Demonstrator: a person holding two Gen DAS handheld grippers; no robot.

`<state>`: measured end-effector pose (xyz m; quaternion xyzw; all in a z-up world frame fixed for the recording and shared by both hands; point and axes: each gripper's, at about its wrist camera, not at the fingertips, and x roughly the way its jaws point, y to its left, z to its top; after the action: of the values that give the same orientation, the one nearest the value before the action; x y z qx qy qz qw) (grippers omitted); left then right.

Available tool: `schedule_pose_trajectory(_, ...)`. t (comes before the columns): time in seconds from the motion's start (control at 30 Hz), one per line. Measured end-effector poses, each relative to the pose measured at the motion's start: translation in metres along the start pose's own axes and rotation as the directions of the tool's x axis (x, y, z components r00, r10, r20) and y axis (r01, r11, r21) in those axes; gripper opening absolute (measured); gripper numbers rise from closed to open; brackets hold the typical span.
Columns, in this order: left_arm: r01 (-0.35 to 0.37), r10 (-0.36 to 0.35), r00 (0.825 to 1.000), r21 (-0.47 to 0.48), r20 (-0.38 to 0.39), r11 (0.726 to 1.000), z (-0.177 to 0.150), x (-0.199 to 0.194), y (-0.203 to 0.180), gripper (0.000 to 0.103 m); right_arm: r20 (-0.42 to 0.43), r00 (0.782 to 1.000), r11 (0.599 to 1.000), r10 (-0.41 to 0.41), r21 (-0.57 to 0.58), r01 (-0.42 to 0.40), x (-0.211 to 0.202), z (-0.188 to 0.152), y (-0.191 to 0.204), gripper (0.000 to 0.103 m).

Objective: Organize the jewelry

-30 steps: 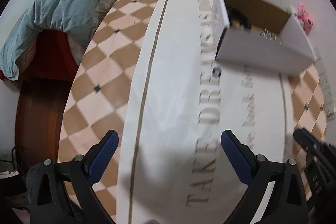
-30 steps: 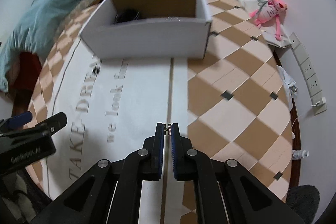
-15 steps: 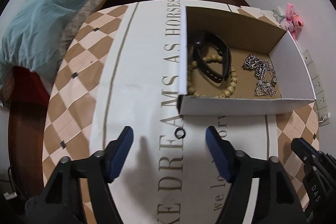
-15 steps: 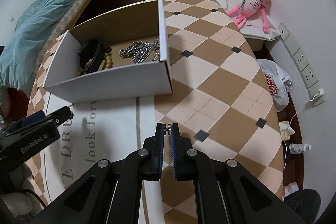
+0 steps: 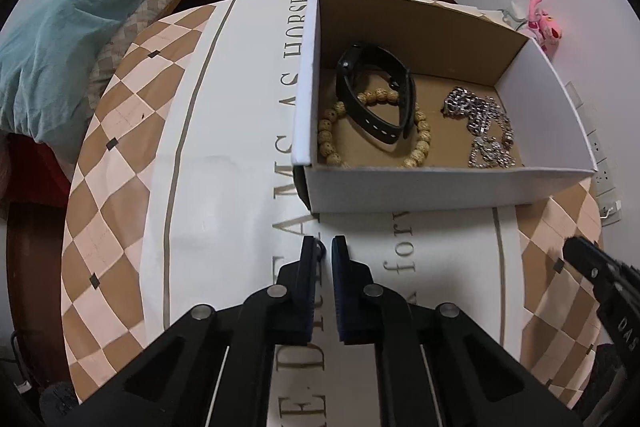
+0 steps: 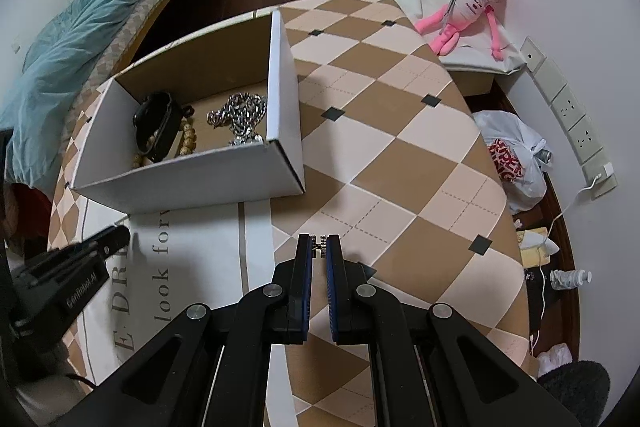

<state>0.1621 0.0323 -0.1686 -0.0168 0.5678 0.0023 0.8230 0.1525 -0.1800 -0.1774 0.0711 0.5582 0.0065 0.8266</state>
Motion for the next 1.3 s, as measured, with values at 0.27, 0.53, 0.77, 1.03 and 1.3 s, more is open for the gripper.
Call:
schedule_pose_trajectory(0.27,0.043,-0.042,0.998,-0.026,0.035,0.999,-0.017,-0.03,0.002,0.005,0.042,0.999,1.0,0.025,-0.005,-0.025,-0.025,0.0,-0.001,0.007)
schedule_pose_trajectory(0.53,0.095,-0.095,0.992,0.003,0.081,0.996,-0.032,-0.067,-0.008,0.005,0.079,0.995,0.998,0.057,0.004,-0.057,-0.052,0.0,-0.006,0.007)
schedule_pose_trajectory(0.77,0.113,-0.113,0.987,0.013,0.111,0.994,-0.03,-0.085,-0.012,0.005,0.111,0.99,0.996,0.082,0.01,-0.084,-0.072,-0.001,-0.007,0.007)
schedule_pose_trajectory(1.03,0.06,-0.063,0.998,-0.149,-0.016,0.987,-0.019,-0.029,0.031,0.057,0.09,0.992,0.995,0.086,0.04,-0.09,-0.06,-0.004,-0.009,0.007)
schedule_pose_trajectory(1.3,-0.03,0.028,0.999,-0.086,-0.022,0.996,-0.003,0.002,0.025,0.068,0.069,0.995,0.995,0.074,0.057,-0.078,-0.043,0.0,-0.009,0.007)
